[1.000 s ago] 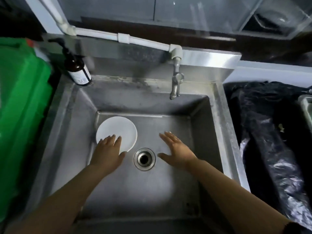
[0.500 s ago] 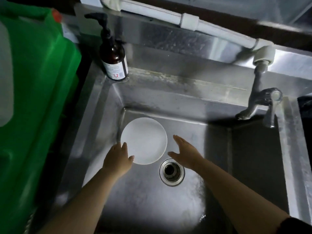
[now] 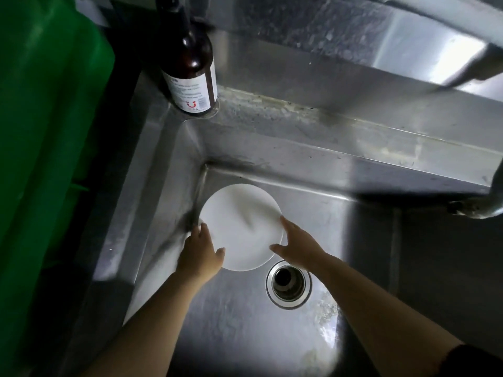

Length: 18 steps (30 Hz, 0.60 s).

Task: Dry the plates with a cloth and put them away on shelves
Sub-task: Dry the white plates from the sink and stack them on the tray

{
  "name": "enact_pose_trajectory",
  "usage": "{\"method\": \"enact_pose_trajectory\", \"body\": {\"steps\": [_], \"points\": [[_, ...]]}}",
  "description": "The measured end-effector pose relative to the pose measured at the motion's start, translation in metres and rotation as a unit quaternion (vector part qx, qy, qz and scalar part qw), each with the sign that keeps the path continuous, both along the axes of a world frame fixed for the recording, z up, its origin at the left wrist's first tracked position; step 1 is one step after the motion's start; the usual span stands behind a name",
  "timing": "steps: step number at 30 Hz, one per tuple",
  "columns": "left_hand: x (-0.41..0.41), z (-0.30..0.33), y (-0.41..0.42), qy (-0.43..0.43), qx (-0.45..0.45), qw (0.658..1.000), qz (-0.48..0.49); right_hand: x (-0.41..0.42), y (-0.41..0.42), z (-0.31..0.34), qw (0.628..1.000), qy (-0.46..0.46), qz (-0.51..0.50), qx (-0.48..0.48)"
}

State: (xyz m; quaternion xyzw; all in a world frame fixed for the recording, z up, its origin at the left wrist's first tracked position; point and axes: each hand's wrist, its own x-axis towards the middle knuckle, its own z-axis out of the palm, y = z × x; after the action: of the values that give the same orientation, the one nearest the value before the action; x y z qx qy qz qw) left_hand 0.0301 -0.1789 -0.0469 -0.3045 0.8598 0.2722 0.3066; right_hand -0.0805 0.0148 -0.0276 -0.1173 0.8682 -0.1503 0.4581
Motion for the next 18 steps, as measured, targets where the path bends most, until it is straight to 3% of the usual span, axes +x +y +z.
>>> {"method": "enact_pose_trajectory", "body": {"steps": [4,8,13,15,18], "points": [[-0.005,0.001,0.005,0.026,0.036,0.995,0.087,0.002,-0.002,-0.008,0.995,-0.021,-0.090,-0.029],[-0.005,0.002,0.006,0.043,0.083,0.977,0.191,0.003,0.000,-0.009,0.967,-0.078,-0.223,-0.097],[0.015,0.009,0.016,0.022,0.090,0.977,0.194,0.010,0.001,0.008,0.925,-0.135,-0.317,-0.157],[0.022,0.015,0.026,0.041,0.073,0.980,0.183,0.022,-0.010,0.015,0.919,-0.156,-0.314,-0.180],[0.021,0.022,0.046,0.071,0.099,0.961,0.250,0.031,-0.027,0.018,0.956,-0.068,-0.231,-0.165]]}}
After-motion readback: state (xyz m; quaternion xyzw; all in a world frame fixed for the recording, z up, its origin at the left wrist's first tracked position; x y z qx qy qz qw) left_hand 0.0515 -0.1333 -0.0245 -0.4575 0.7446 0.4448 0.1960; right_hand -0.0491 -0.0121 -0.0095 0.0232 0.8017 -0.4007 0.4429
